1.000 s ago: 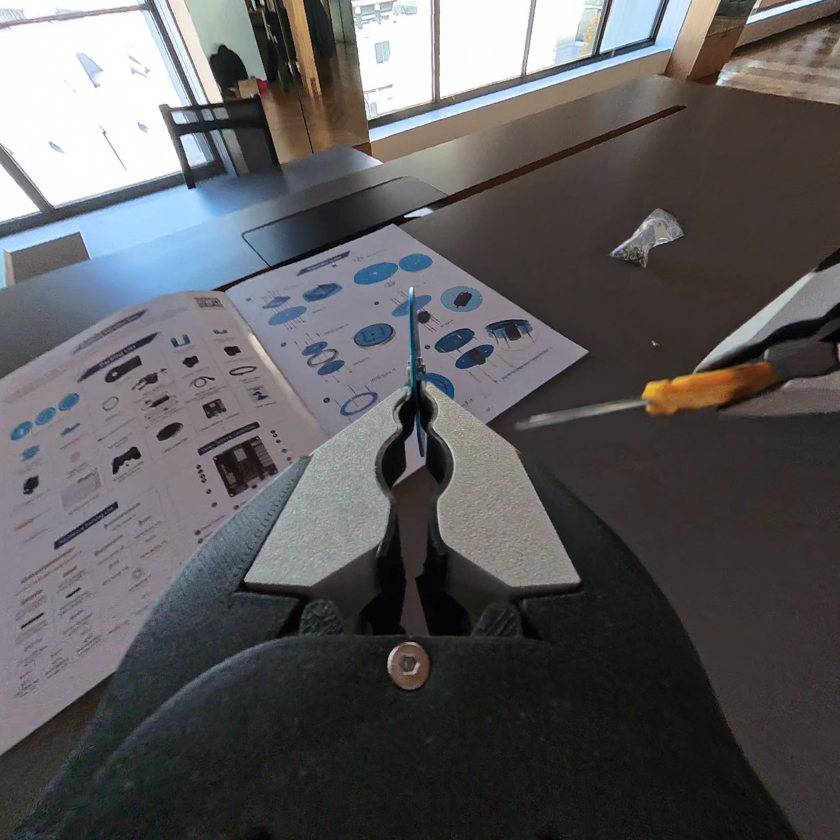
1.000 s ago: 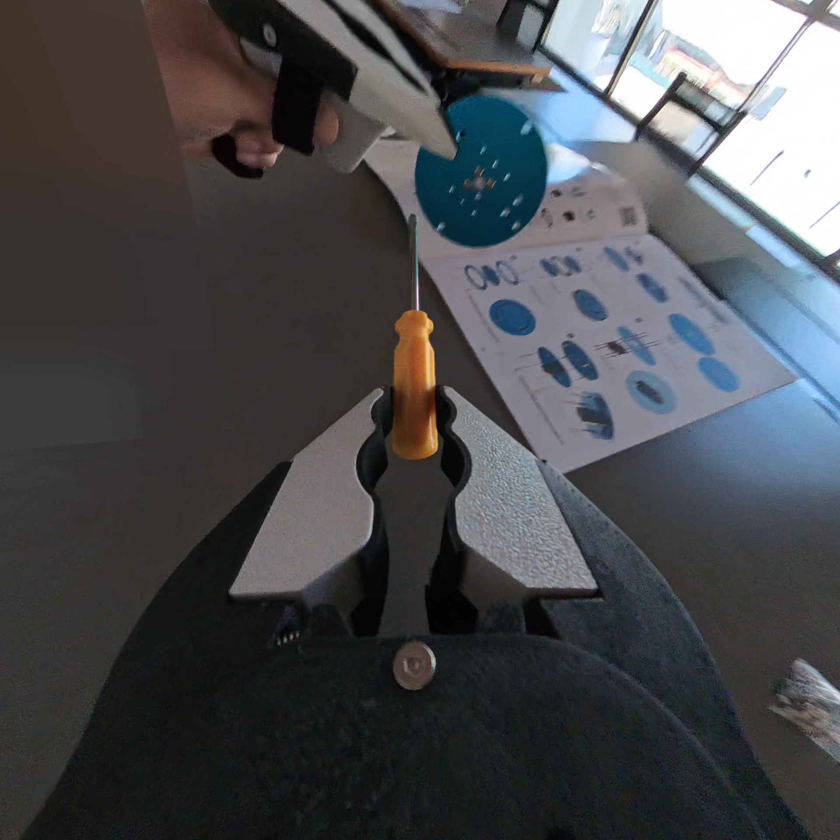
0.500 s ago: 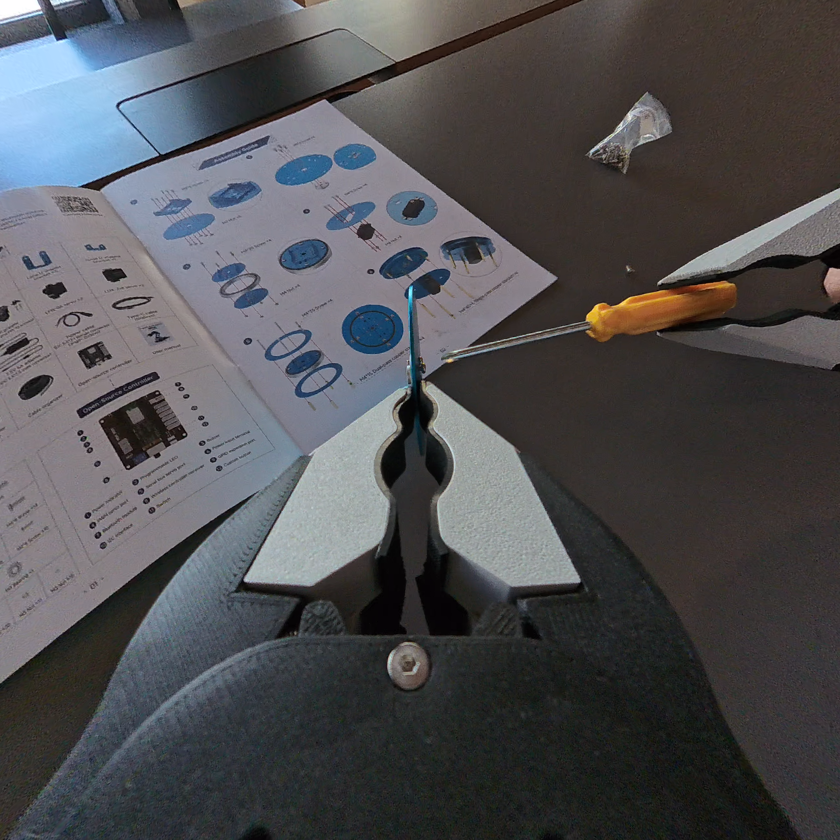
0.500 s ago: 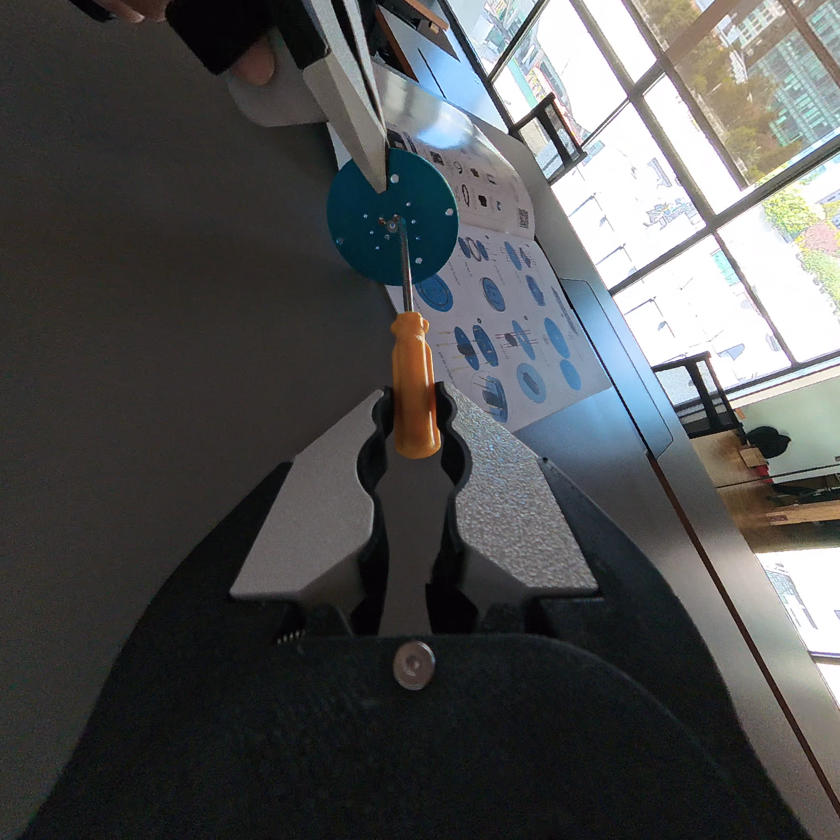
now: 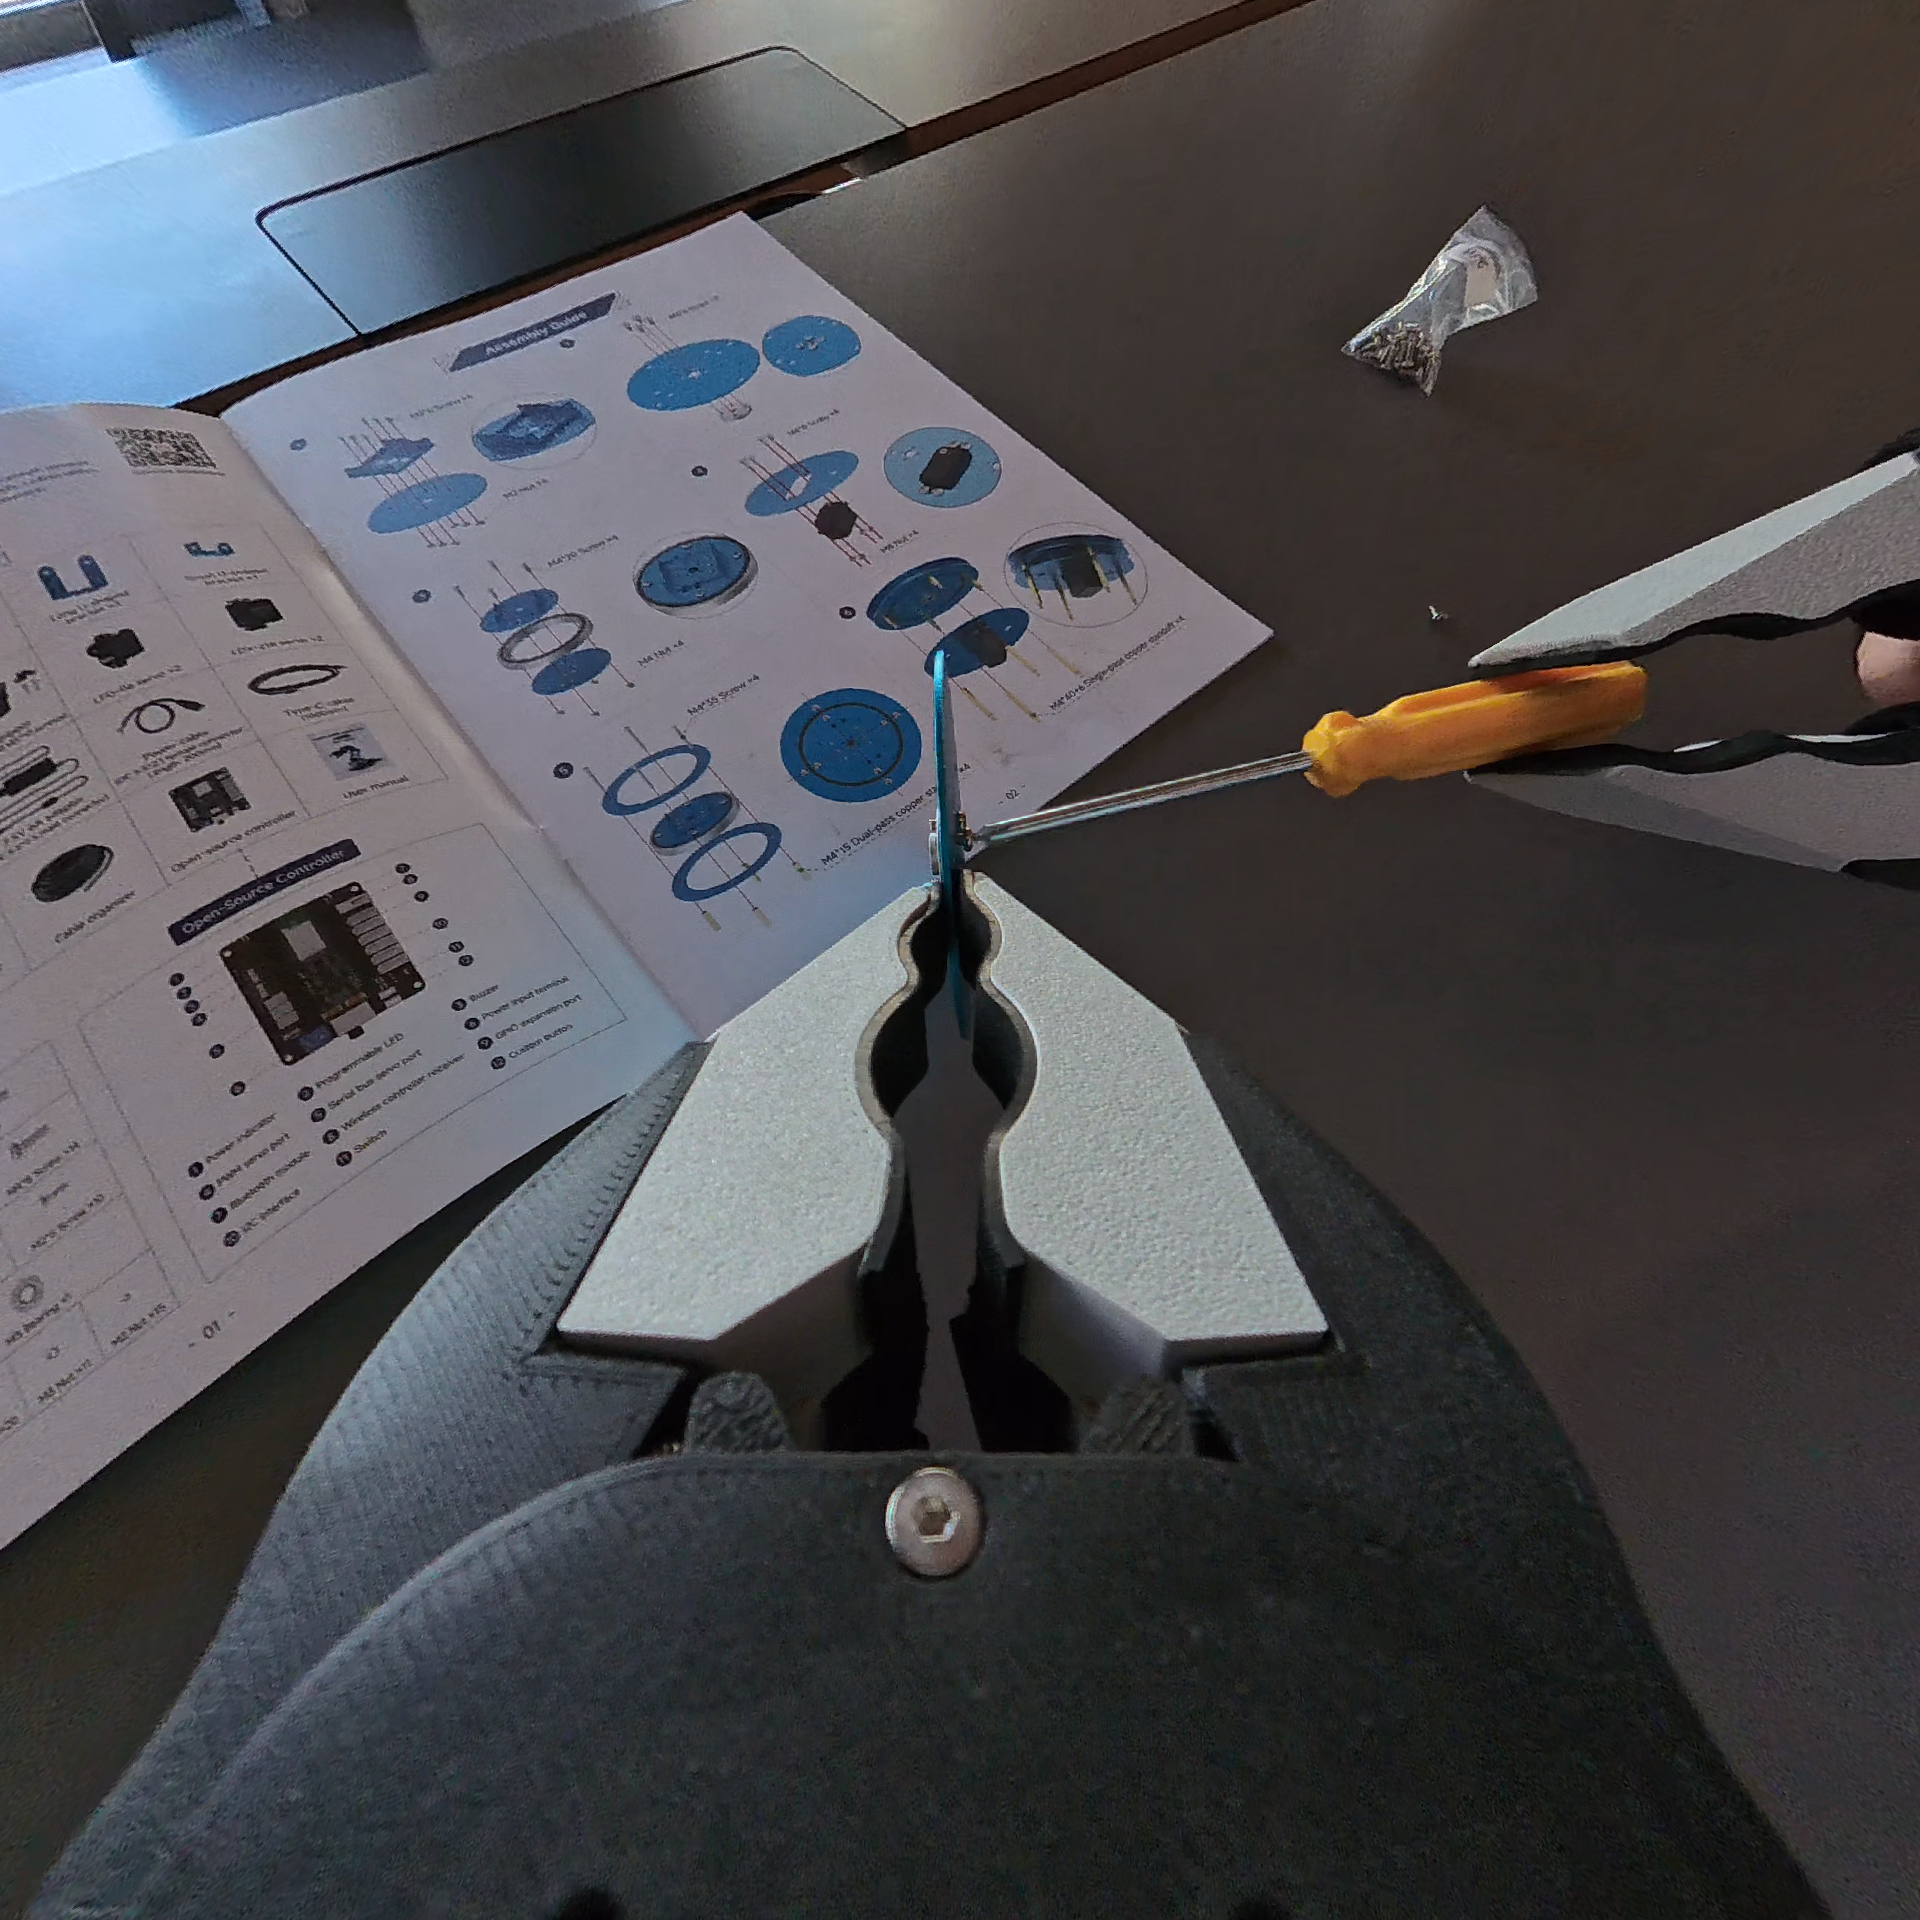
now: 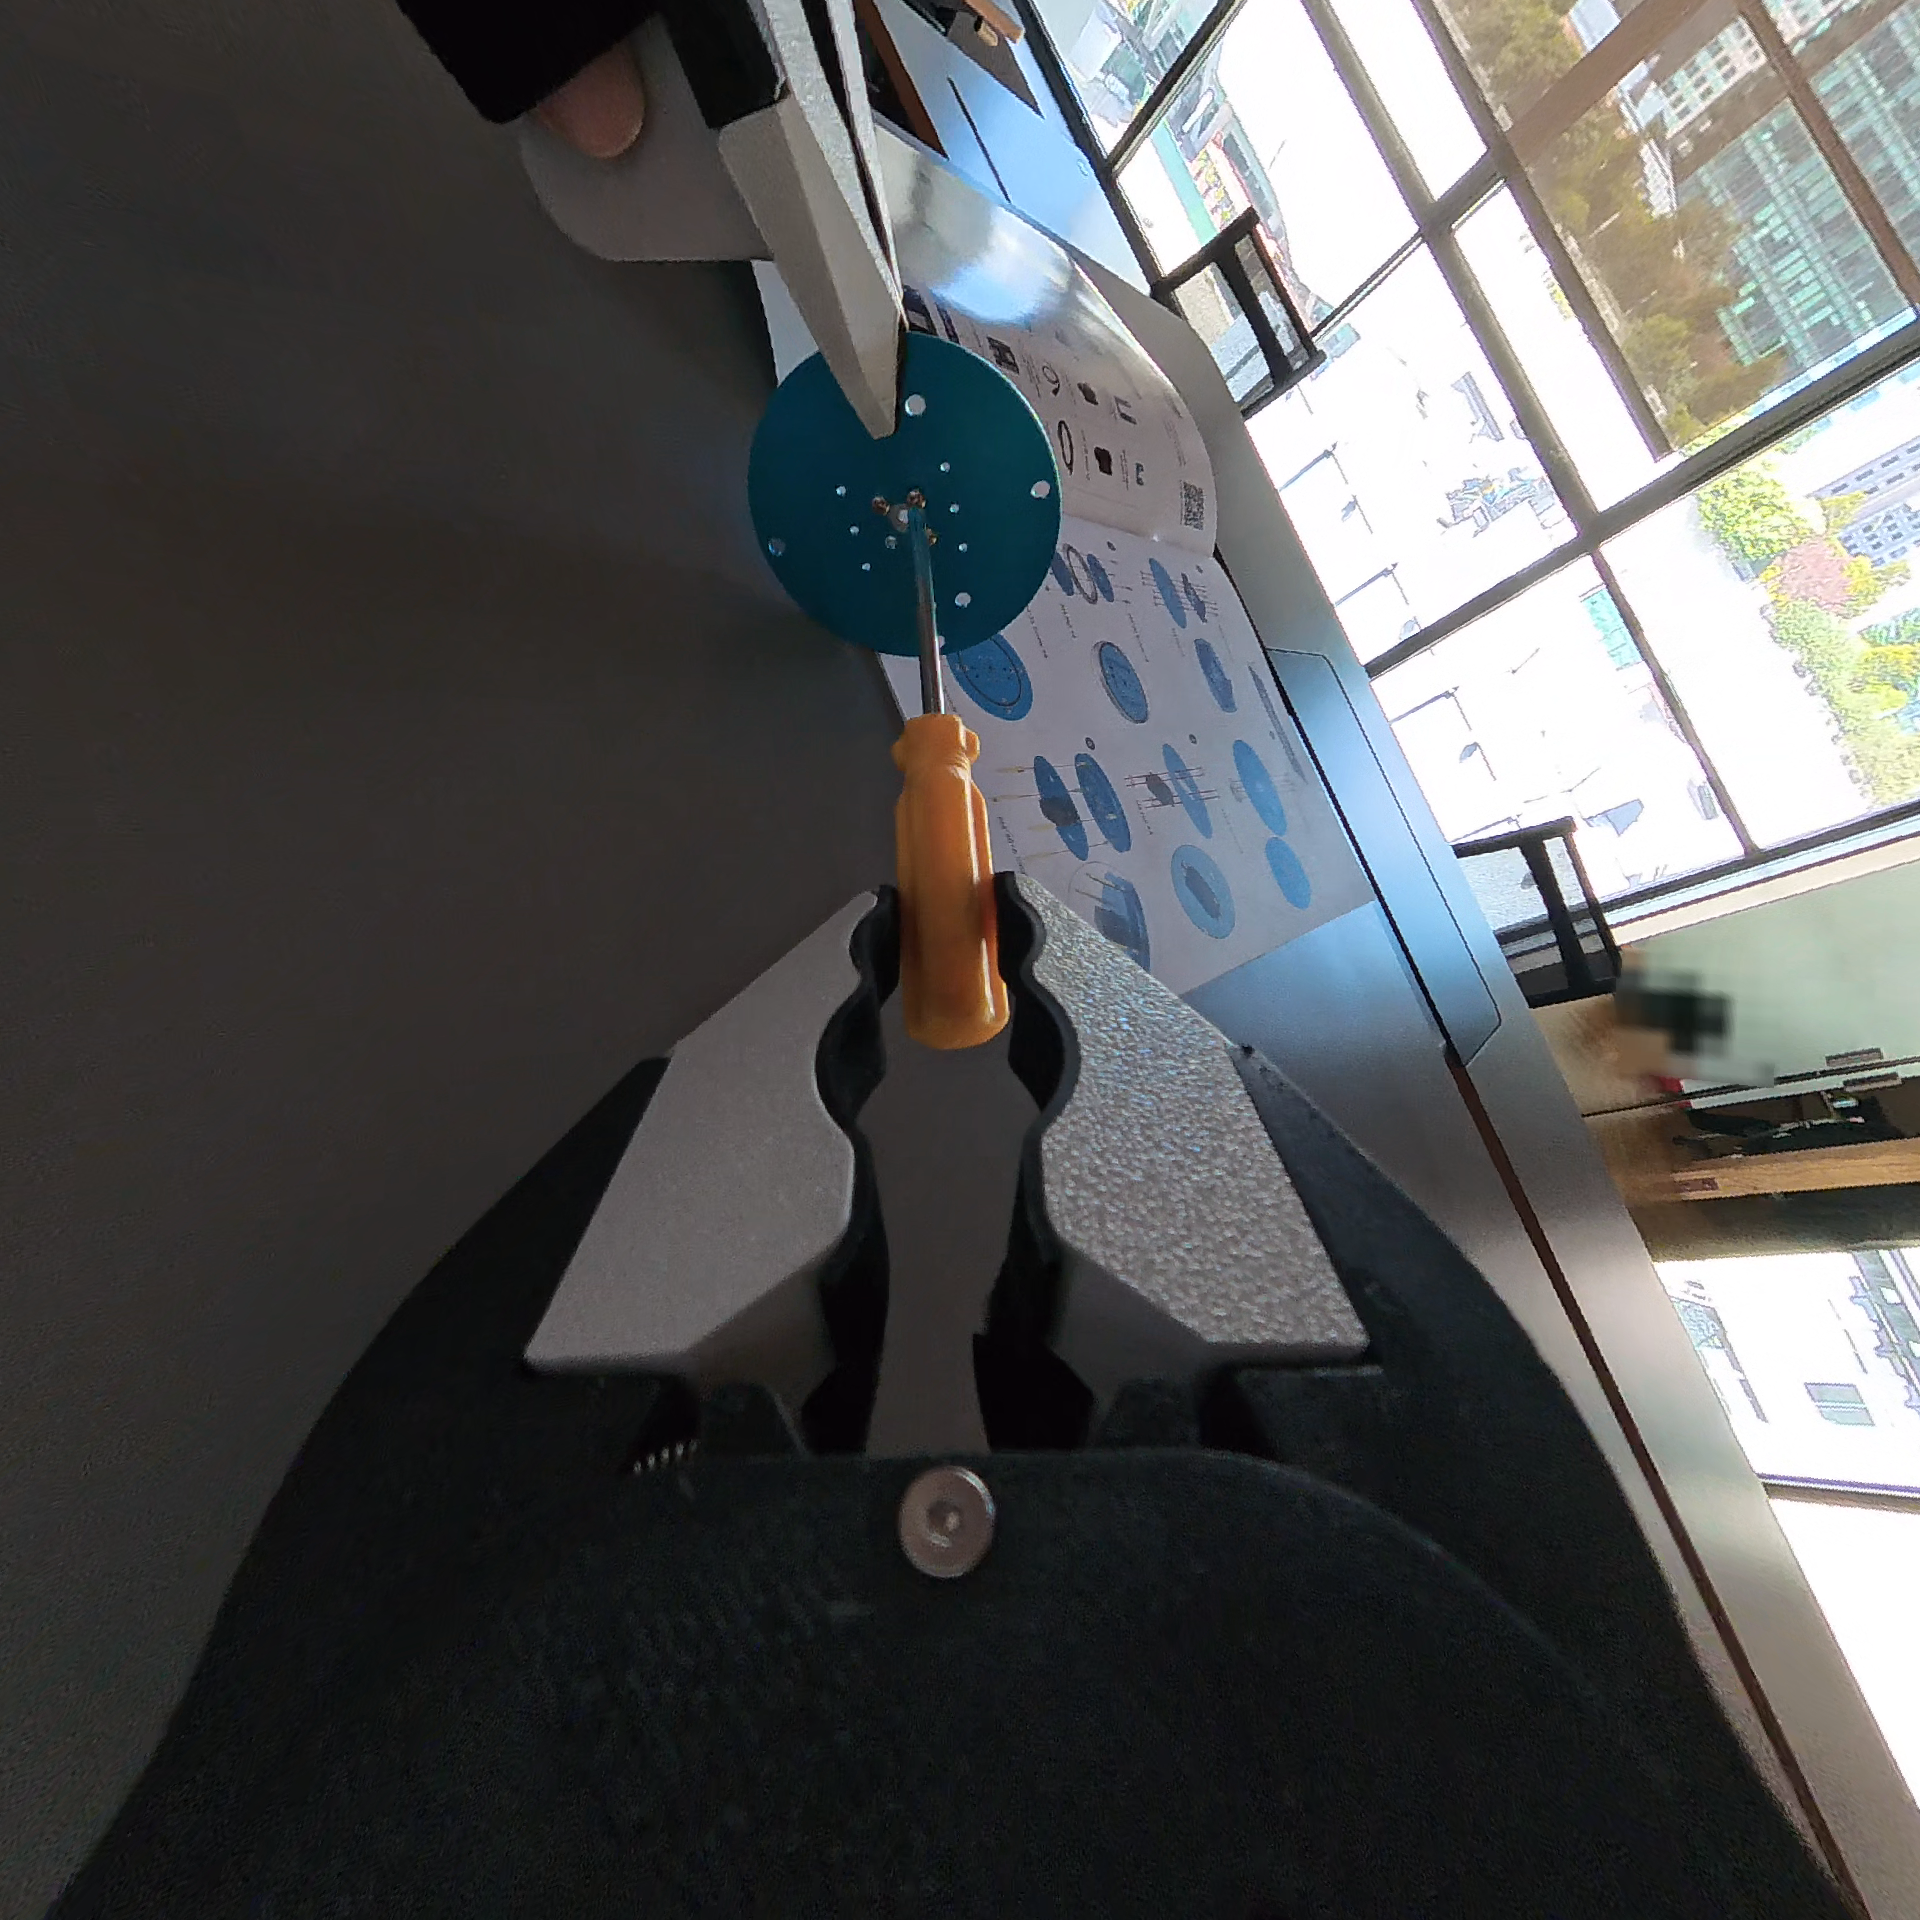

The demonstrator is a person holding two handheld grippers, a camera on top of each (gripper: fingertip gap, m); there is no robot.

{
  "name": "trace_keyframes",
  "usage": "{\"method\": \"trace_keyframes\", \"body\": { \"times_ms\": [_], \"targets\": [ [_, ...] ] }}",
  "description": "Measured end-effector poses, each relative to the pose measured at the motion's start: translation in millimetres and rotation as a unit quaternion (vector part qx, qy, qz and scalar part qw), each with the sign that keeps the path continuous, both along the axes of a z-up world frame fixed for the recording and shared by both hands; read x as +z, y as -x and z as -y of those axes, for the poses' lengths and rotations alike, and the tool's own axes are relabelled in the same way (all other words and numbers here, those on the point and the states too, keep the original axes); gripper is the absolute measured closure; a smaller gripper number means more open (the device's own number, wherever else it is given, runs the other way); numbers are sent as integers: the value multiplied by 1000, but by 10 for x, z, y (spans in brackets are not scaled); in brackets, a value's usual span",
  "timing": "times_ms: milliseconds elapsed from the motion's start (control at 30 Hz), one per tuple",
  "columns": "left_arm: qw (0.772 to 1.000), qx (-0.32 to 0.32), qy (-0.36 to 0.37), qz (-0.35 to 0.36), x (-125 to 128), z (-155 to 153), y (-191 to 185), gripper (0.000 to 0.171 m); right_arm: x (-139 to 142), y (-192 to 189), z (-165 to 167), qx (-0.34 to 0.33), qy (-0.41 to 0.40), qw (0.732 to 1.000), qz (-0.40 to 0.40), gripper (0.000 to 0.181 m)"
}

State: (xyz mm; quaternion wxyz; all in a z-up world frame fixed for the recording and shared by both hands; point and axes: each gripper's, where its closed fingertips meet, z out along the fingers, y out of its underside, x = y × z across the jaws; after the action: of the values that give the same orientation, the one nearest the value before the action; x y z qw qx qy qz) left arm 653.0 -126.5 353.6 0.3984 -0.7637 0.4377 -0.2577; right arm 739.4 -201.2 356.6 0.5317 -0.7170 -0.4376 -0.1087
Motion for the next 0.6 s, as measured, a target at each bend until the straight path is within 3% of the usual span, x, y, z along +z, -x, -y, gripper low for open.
{"method": "trace_keyframes", "body": {
  "times_ms": [367,500,600],
  "targets": [
    [1000,-2,-12,-9,-1,0,-4,171,-4,-30,-14,-4,-2,1000,14,164],
    [1000,-3,-21,-19,-3,18,-13,171,46,-54,-14,2,-62,992,107,164],
    [1000,-1,-12,-18,-4,40,-16,171,125,-49,-7,8,-146,963,227,163]
  ]
}}
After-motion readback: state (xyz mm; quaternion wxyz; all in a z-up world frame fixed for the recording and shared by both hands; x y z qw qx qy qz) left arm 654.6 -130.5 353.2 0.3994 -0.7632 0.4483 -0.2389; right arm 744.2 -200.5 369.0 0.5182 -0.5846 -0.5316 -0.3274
